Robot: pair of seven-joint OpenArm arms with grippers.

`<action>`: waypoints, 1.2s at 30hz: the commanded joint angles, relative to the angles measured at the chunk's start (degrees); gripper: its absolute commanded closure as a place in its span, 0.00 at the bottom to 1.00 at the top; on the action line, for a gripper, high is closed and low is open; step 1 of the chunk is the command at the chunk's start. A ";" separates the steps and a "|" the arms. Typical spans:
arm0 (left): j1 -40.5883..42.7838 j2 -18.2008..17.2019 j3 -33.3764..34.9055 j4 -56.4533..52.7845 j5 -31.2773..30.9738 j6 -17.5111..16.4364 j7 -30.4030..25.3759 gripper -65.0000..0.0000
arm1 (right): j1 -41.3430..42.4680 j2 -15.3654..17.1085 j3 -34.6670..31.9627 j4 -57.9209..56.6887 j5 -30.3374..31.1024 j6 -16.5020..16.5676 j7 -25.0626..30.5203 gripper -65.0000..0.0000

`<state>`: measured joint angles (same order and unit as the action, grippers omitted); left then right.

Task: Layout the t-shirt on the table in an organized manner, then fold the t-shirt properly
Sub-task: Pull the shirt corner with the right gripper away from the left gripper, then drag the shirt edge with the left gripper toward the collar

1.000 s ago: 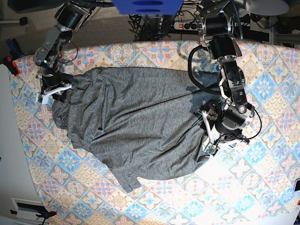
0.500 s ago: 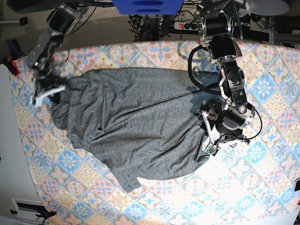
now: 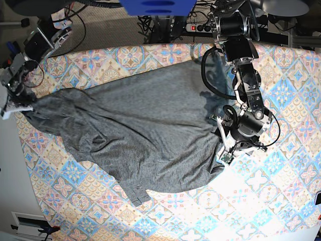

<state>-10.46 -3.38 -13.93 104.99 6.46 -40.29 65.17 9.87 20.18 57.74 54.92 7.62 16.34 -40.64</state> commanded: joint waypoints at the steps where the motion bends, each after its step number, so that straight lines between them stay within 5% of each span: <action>1: -1.01 -0.10 0.09 0.99 -0.17 0.29 -0.77 0.55 | 0.55 1.40 0.77 0.78 0.25 -0.73 0.60 1.00; 13: -0.31 0.52 0.09 0.90 -0.17 0.29 -0.95 0.55 | -5.87 1.05 8.42 1.92 0.25 -1.17 0.51 1.00; 19: -0.66 0.61 0.18 0.72 -0.17 0.29 -1.12 0.55 | -11.06 0.52 8.51 16.51 0.25 -0.91 0.16 1.00; 26: -0.66 0.43 0.26 0.55 -0.17 0.29 -1.12 0.55 | -15.19 -8.80 5.52 36.03 0.25 3.05 0.34 0.56; 31: -0.66 0.34 0.26 0.55 -0.17 0.29 -1.12 0.55 | -15.10 -13.28 2.18 42.01 0.25 3.22 0.16 0.53; 36: -0.66 0.61 0.26 0.55 -0.44 0.29 -0.95 0.55 | -16.51 -13.37 -6.44 42.80 0.16 3.22 0.51 0.53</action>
<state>-9.98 -2.68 -13.63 104.73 6.24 -40.29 64.75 -6.96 5.45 50.83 96.31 7.81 20.14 -41.67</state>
